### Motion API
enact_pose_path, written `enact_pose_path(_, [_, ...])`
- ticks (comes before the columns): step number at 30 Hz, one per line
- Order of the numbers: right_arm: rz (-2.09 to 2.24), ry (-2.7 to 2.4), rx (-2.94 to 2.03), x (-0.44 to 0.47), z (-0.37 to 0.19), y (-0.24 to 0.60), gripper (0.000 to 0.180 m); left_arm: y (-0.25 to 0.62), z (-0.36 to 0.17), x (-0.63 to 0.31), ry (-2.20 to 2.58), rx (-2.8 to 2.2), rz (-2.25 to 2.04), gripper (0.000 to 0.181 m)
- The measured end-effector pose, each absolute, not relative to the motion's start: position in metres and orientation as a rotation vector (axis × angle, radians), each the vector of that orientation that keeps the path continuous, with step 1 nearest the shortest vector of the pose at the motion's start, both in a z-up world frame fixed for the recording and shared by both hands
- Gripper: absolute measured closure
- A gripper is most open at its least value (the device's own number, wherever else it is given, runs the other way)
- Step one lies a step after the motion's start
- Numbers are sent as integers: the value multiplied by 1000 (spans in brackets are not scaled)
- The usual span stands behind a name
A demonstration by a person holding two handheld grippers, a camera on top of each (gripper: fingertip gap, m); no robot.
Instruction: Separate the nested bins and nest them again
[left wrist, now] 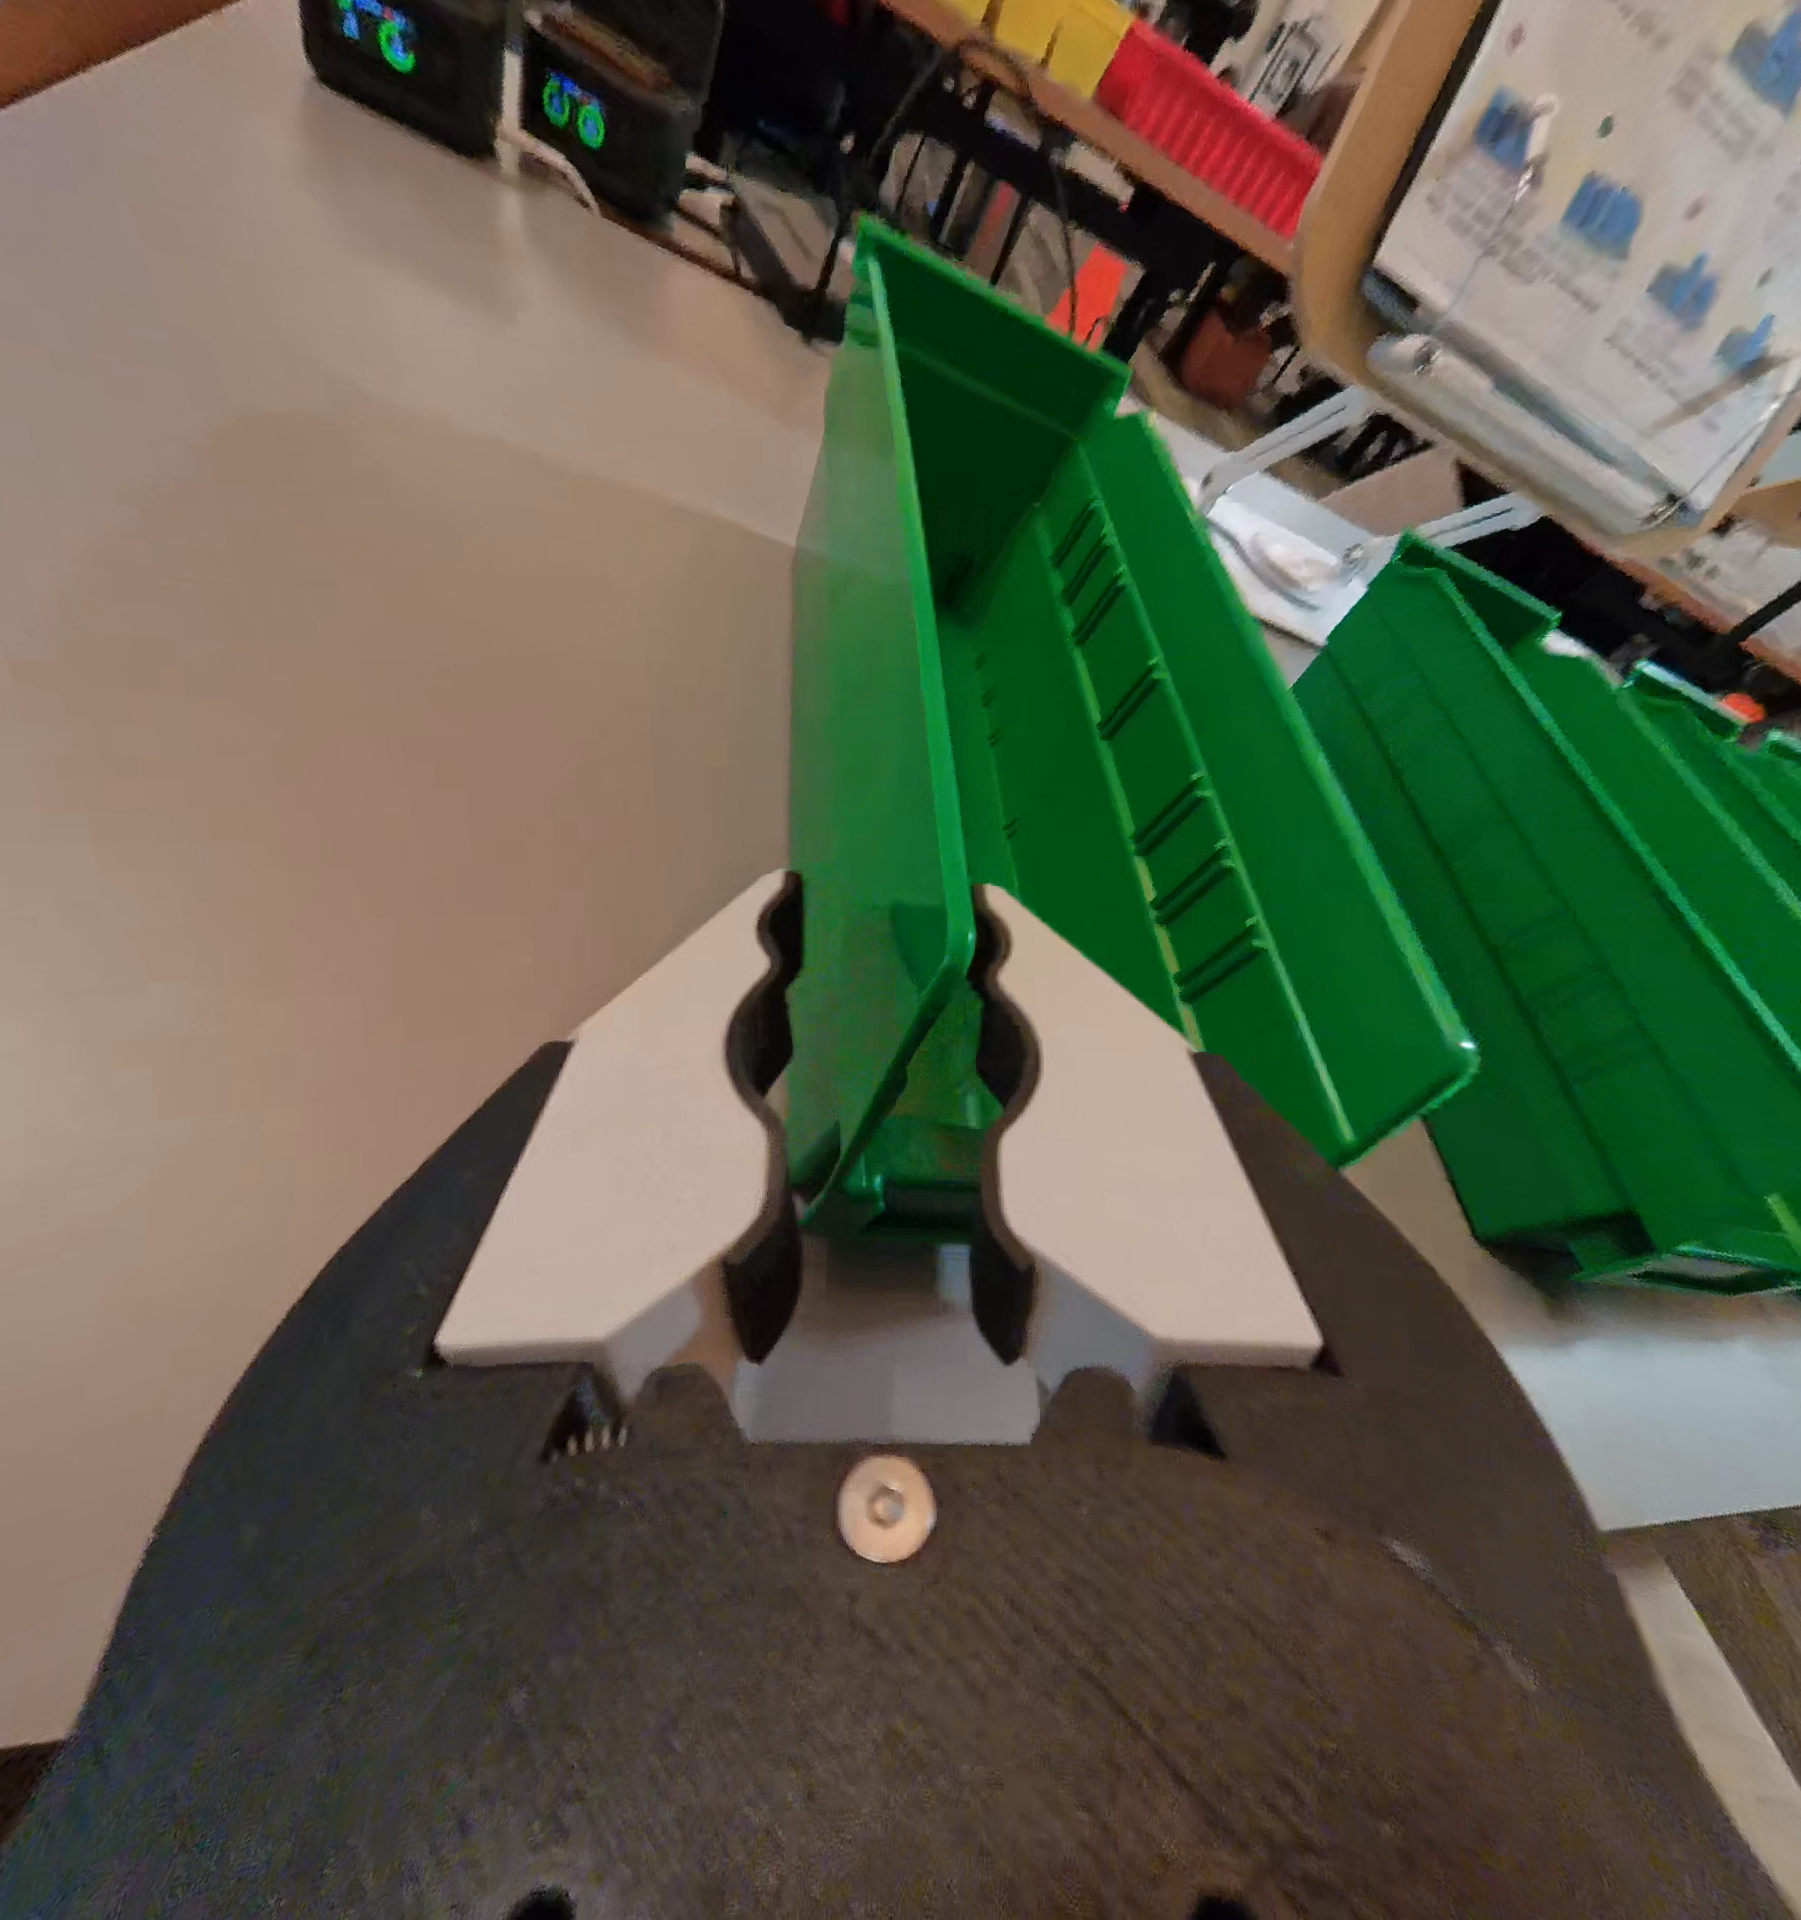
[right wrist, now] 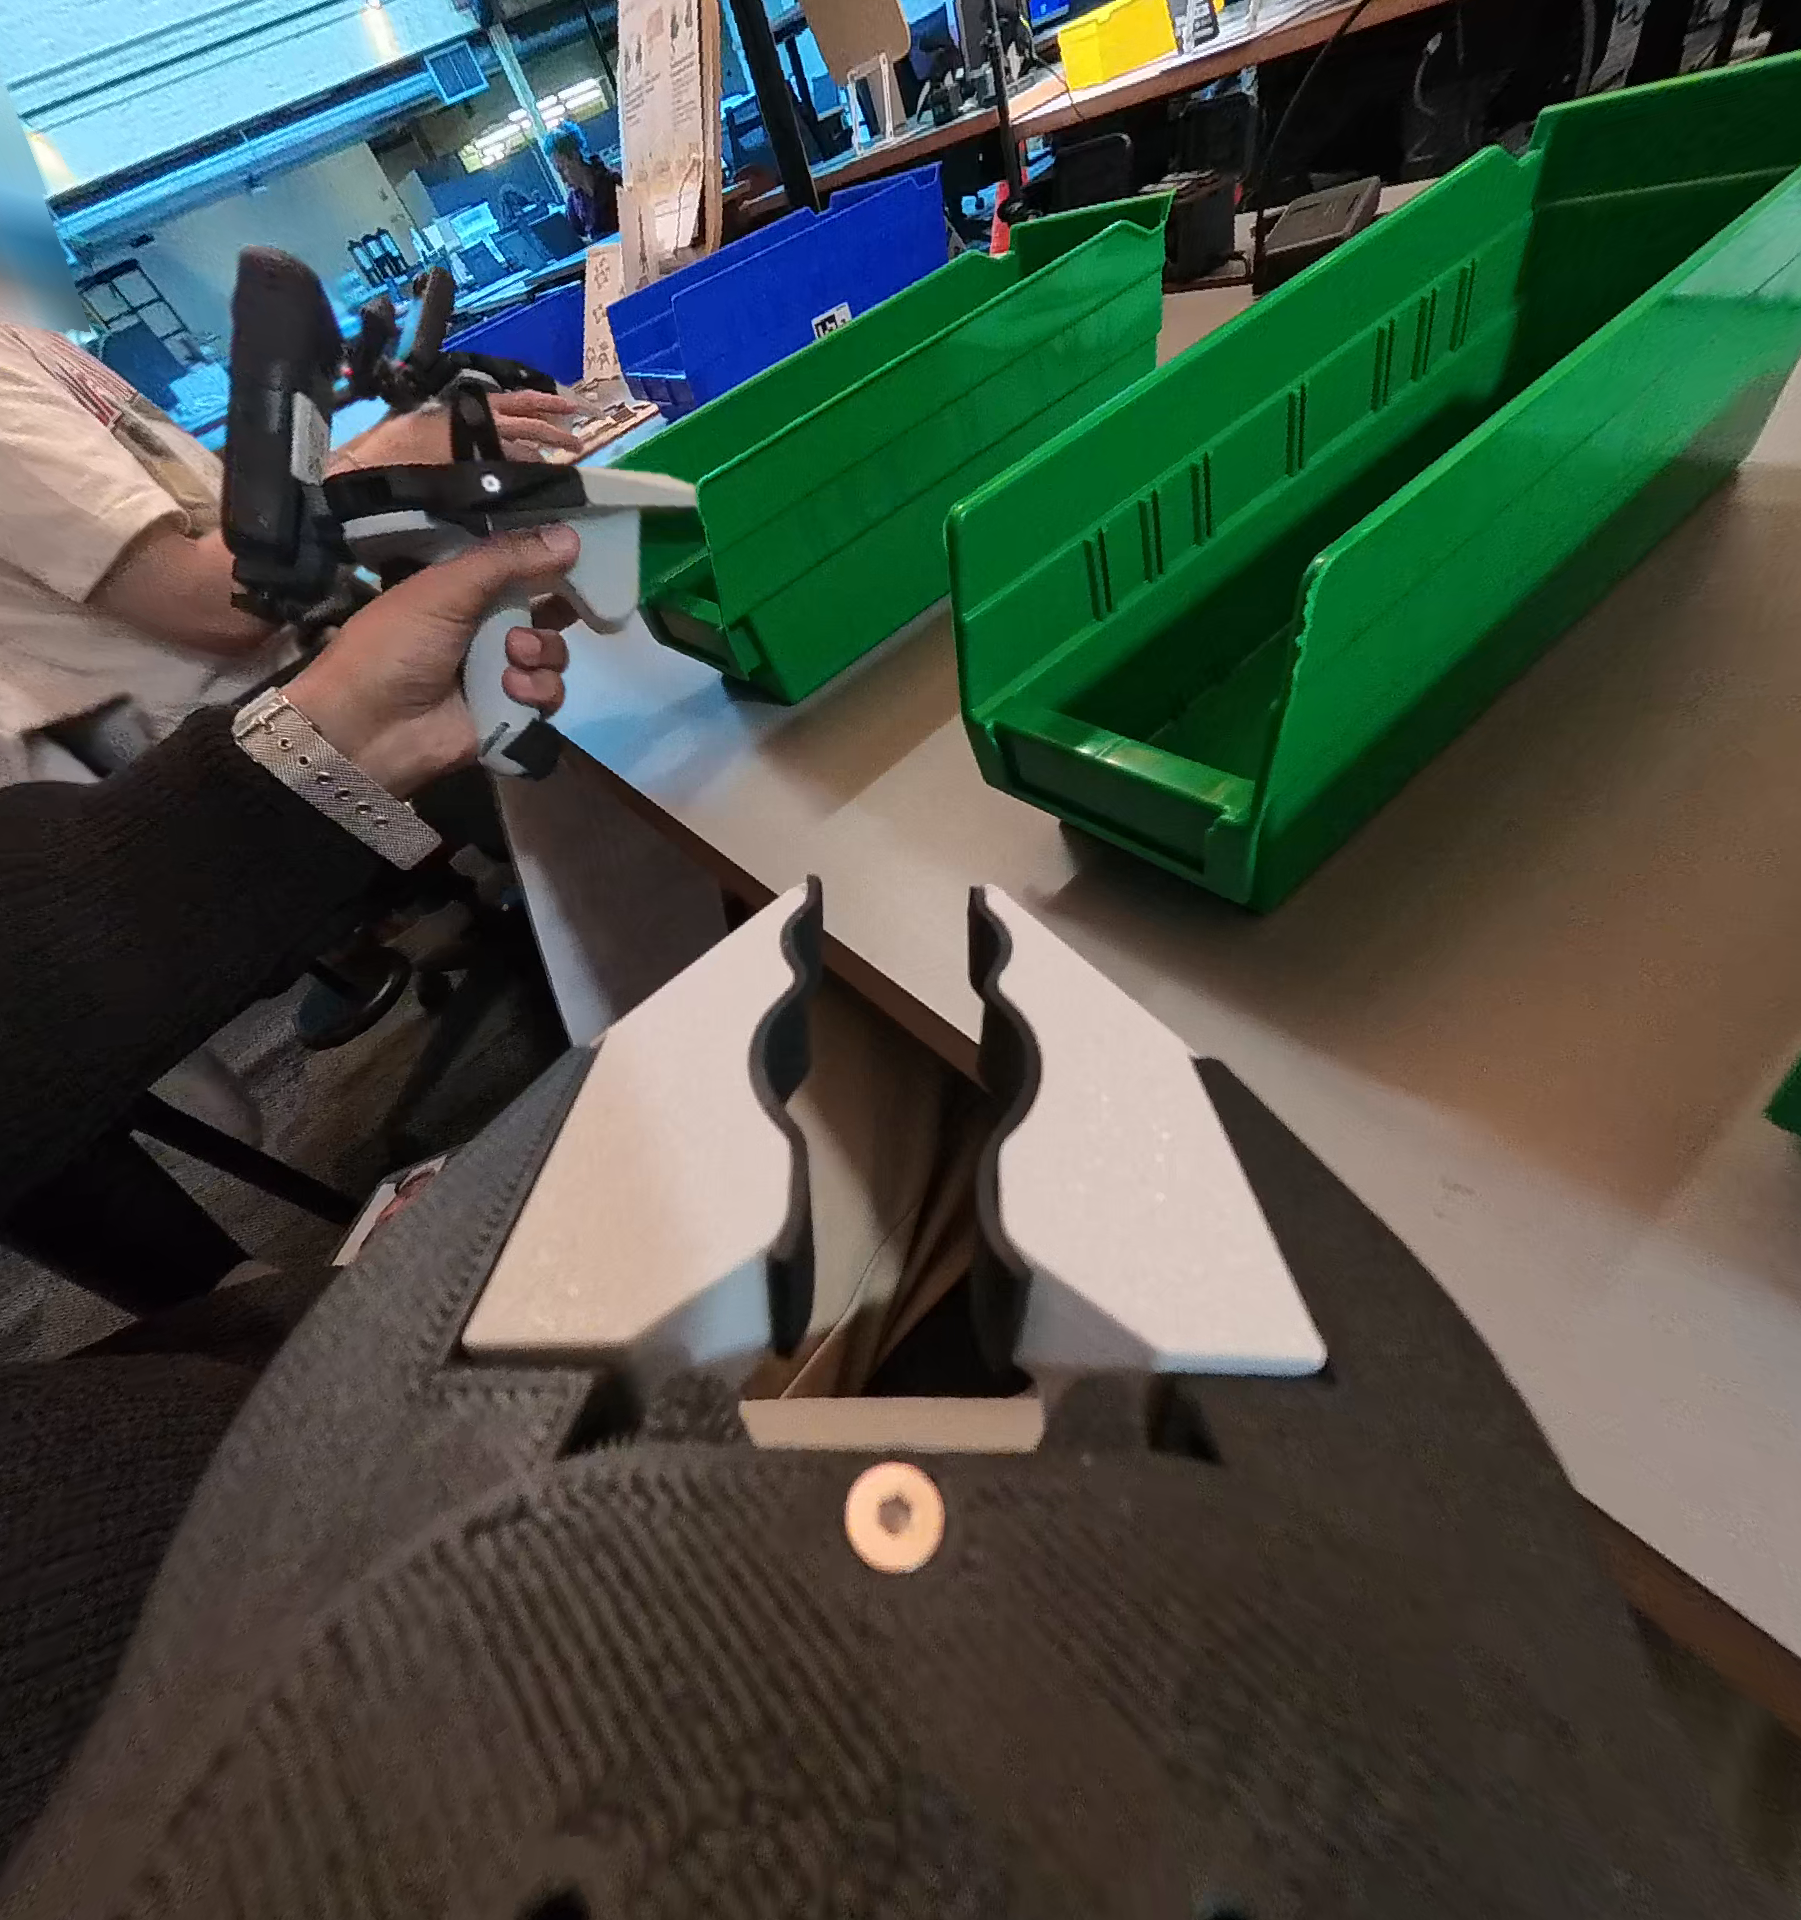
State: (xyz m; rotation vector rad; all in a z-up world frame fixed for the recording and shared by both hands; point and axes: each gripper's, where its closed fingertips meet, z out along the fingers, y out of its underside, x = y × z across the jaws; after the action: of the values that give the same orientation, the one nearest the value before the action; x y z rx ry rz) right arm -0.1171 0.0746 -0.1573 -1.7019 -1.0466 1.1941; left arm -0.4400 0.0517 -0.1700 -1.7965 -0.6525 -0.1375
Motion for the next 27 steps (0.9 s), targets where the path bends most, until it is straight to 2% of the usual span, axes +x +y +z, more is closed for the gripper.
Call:
enact_pose_path(4, [1199,-1048,-1704,-117,-158,74,153,51,-170,-440,-629,-1810,-152,143])
enact_pose_path(7, [1201,-1052,-1705,-118,-158,73,153,53,-176,-440,-634,-1841,-105,160])
enact_pose_path(12, [1199,-1053,-1705,-118,-158,73,153,52,-172,-441,-602,-1838,-57,171])
enact_pose_path(27, [1201,-1059,-1709,-119,-159,72,153,50,-171,-448,-618,-1834,-22,179])
